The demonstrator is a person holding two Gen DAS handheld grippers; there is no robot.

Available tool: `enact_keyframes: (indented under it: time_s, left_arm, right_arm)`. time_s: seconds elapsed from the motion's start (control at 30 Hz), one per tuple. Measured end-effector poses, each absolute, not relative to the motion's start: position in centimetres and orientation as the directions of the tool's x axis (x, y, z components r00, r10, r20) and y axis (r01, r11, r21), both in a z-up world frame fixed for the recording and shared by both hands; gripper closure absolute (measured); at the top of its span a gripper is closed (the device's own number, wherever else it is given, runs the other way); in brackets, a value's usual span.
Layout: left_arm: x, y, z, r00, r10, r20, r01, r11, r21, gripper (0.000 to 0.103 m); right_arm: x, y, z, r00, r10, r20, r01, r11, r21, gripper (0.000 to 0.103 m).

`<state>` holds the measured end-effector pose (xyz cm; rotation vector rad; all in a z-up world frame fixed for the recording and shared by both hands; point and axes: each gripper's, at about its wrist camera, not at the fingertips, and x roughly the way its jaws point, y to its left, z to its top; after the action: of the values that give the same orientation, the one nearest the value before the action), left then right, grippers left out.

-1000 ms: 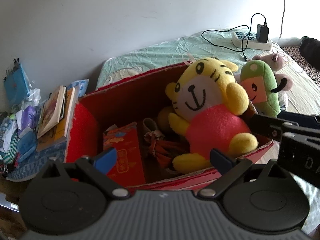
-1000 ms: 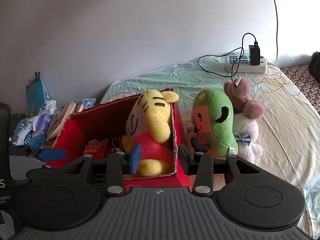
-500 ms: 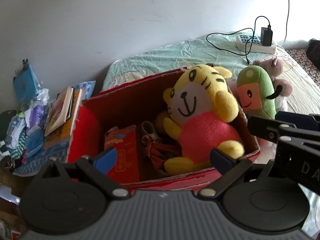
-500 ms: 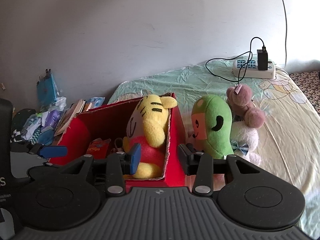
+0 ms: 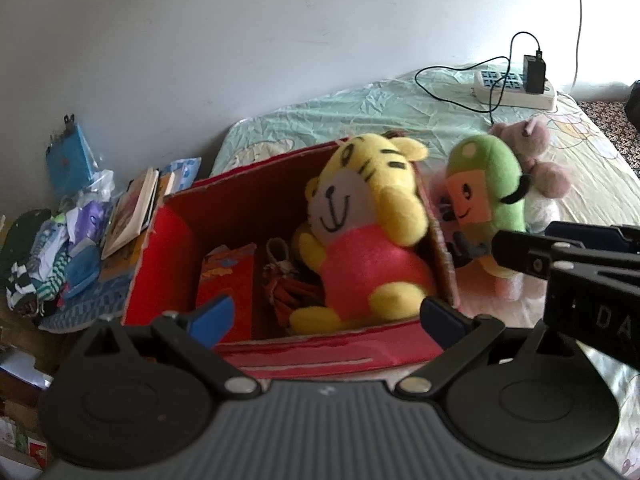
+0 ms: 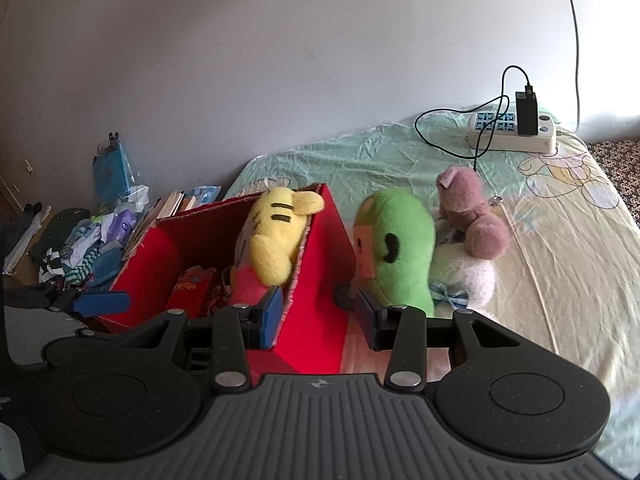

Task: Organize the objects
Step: 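Withdraw the right gripper and move it toward the green plush, then grasp the green bean-shaped plush with the right gripper and lift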

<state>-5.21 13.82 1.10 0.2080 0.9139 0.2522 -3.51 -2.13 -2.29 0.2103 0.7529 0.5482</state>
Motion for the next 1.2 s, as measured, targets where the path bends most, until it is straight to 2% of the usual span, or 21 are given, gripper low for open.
enact_keyframes:
  time_s: [0.3, 0.57, 0.9, 1.0, 1.2]
  left_arm:
    - [-6.1, 9.1, 0.5, 0.615, 0.221, -0.757, -0.042, 0.968, 0.249, 0.003]
    - [-5.8, 5.8, -1.7, 0.63, 0.048, -0.775, 0.079, 0.989, 0.125, 0.006]
    - [-5.8, 5.0, -5.4, 0.641, -0.032, -0.766, 0.127, 0.99, 0.064, 0.007]
    - [-5.6, 5.5, -6.2, 0.621, -0.047, -0.782, 0.108, 0.994, 0.026, 0.007]
    - [-6.0, 5.7, -6.6, 0.614, -0.081, -0.785, 0.098, 0.995, -0.026, 0.007]
  right_arm:
    - [-2.2, -6.8, -3.9, 0.587, 0.528, -0.614, -0.354, 0.849, 0.391, 0.059]
    - [-0.8, -10.5, -6.0, 0.559, 0.521, -0.645, -0.295, 0.852, 0.432, 0.059]
    - [2.5, -9.1, -7.7, 0.47, 0.616, -0.632, -0.404, 0.787, 0.466, 0.058]
    - [3.4, -7.6, -8.2, 0.452, 0.63, -0.632, -0.446, 0.773, 0.452, 0.052]
    - [5.5, -5.2, -9.7, 0.415, 0.644, -0.642, -0.457, 0.758, 0.465, 0.051]
